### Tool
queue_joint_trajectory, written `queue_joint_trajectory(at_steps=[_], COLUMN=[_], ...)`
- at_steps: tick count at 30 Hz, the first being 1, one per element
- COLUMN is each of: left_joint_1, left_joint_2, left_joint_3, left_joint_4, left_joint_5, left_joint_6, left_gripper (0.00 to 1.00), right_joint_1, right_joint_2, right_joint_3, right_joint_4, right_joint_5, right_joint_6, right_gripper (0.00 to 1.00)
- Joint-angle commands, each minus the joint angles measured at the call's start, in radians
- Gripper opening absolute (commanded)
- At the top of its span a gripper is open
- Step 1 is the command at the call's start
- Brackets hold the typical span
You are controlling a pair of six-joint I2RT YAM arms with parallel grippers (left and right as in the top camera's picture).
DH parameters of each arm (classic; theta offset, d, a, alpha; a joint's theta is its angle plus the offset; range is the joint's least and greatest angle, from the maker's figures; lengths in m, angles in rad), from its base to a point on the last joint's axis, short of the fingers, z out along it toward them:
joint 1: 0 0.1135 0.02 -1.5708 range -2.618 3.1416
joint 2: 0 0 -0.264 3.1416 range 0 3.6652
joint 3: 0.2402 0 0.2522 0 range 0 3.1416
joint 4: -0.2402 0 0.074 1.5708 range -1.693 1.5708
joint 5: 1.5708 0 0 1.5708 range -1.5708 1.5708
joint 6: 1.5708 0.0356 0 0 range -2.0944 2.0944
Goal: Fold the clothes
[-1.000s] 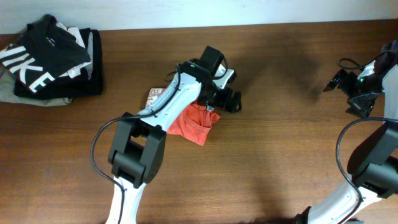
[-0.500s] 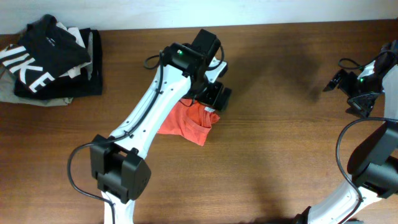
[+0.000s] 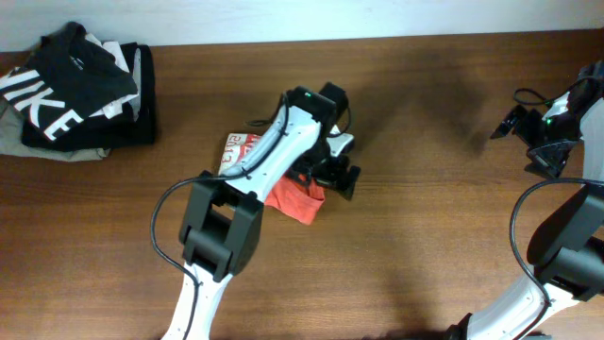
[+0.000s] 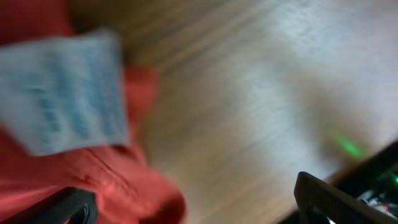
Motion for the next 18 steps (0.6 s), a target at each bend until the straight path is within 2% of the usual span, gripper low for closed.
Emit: queue_joint_trajectory(at_steps=[1, 7, 12, 16, 18], left_joint_1=[-0.076, -0.109, -0.075, 0.044, 0.140], left_joint_2=[0.007, 0.006, -0.044, -0.074, -0.074], left_joint_3=[-0.006, 0.000, 0.241, 0.469, 0.477], left_joint_4=[0.004, 0.014, -0.136, -0.202, -0.208], left_joint_5=[0.064, 0.066, 0.045, -0.251, -0.325], left_joint_6=[0.010, 0.010, 0.110, 0.098, 0.056], left_gripper=[0.99, 0.99, 0.99, 0.99, 0.99], right_joint_1=[0.000, 0.000, 0.000, 0.000, 0.000], right_joint_2=[0.003, 0.003, 0.003, 0.003, 0.003], right_joint_3=[0.017, 0.017, 0.017, 0.017, 0.017], right_joint_4=[0.000, 0.000, 0.000, 0.000, 0.000], right_joint_5=[0.005, 0.005, 0.005, 0.005, 0.005], right_joint_6=[0.005, 0.005, 0.005, 0.005, 0.005], right_gripper=[0.99, 0.99, 0.99, 0.99, 0.99])
